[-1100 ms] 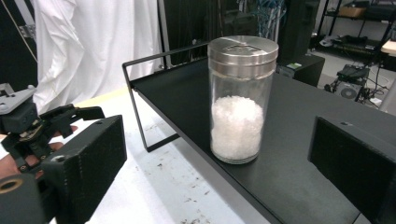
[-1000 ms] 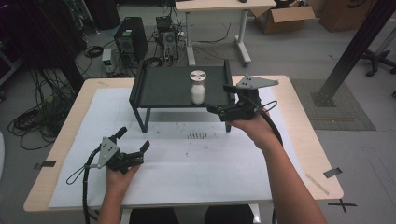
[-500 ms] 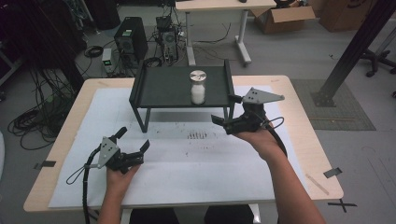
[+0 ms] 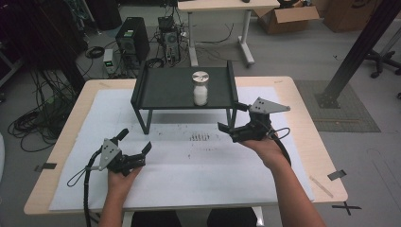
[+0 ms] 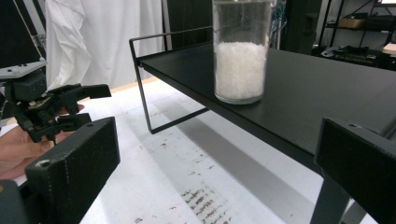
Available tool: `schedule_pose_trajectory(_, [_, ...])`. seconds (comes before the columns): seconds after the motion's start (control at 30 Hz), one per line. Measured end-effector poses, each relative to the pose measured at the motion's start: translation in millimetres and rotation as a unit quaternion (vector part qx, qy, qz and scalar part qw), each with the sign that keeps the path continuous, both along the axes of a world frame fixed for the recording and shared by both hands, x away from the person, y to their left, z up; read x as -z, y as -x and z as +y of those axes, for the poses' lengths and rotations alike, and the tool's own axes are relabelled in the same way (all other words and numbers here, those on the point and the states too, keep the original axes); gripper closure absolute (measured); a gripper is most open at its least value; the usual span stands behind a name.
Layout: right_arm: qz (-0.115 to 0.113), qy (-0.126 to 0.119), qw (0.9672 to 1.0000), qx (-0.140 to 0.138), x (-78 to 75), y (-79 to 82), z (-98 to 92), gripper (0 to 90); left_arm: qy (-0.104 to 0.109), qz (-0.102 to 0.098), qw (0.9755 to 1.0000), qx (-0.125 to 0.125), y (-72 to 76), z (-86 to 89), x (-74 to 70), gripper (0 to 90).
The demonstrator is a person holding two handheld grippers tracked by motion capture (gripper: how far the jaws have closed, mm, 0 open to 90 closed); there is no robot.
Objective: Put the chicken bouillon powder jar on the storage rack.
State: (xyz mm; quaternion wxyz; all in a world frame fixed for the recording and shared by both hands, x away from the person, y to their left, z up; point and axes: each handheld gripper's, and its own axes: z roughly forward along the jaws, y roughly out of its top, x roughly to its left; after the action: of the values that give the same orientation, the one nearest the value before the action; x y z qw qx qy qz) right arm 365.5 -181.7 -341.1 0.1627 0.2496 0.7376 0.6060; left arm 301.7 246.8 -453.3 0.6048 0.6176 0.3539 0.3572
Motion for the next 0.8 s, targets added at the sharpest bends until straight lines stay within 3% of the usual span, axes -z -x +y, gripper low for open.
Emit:
schedule_pose_trajectory(0.33, [0.002, -0.02, 0.9997, 0.017, 27.1, 1.5, -9.2, 0.0, 0.0, -0.001, 1.0, 0.0, 0.0, 0.1, 0.0, 0.2])
schedule_pose_trajectory(0.8, [0.024, -0.02, 0.9984, 0.047, 70.4, 6.6, -14.2, 0.0, -0.001, -0.001, 1.0, 0.0, 0.1, 0.0, 0.0, 0.2])
